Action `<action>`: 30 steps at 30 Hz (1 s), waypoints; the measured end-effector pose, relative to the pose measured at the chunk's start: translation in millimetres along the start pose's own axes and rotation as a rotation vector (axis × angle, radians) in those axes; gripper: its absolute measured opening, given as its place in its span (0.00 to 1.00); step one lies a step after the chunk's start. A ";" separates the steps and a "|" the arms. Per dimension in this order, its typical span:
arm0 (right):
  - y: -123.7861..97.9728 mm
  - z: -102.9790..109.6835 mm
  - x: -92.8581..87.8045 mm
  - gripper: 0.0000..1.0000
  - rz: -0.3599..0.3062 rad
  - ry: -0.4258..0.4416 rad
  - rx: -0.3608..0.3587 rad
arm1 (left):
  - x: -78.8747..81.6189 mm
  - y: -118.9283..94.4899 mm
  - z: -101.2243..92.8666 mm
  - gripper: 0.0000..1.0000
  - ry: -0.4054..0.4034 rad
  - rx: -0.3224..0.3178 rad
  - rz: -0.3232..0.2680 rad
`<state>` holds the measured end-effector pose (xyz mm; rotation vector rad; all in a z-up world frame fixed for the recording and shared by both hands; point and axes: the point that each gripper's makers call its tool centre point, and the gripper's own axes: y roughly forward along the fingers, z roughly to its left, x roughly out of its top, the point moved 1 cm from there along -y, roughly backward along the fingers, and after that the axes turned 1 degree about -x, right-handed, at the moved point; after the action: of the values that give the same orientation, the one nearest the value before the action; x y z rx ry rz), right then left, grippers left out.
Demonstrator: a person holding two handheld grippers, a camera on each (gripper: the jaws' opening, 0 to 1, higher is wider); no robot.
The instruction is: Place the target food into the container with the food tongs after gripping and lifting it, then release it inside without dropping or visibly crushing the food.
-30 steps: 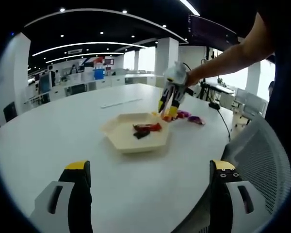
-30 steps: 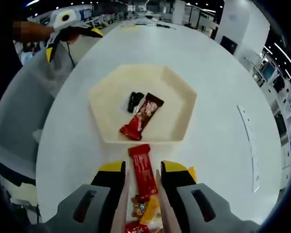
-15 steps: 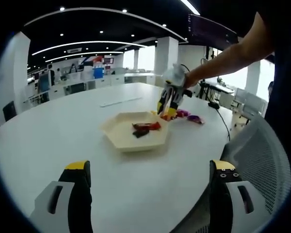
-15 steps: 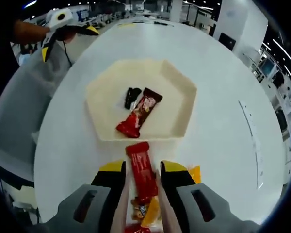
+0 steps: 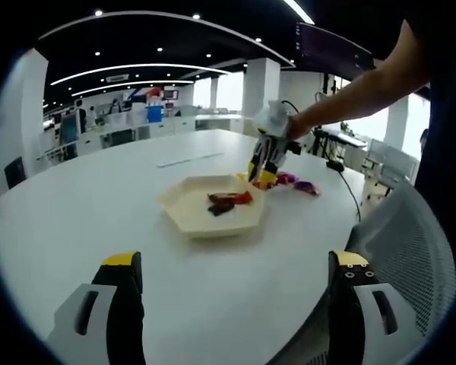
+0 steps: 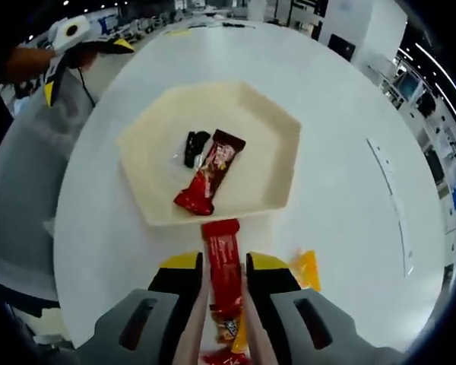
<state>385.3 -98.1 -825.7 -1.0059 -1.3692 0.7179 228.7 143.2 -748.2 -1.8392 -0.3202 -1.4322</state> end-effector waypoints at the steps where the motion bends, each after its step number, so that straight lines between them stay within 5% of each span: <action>1: 0.0 0.2 -0.1 0.22 0.003 0.005 -0.008 | 0.2 -0.1 0.4 0.99 0.000 0.001 -0.002; 16: -1.3 -3.3 -3.2 0.22 -0.007 0.087 -0.047 | 0.5 0.3 0.4 0.99 0.004 0.005 -0.003; 23: -3.6 -11.3 -3.1 0.22 -0.050 0.286 -0.077 | 0.3 -0.4 0.8 0.98 0.007 0.009 -0.001; 30: -6.3 -7.4 -7.4 0.22 -0.015 0.227 -0.079 | 0.5 -0.3 0.8 0.98 0.010 0.011 0.001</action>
<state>390.9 -108.6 -822.8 -1.1033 -1.2125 0.5246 229.3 143.9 -747.6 -1.8224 -0.3216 -1.4361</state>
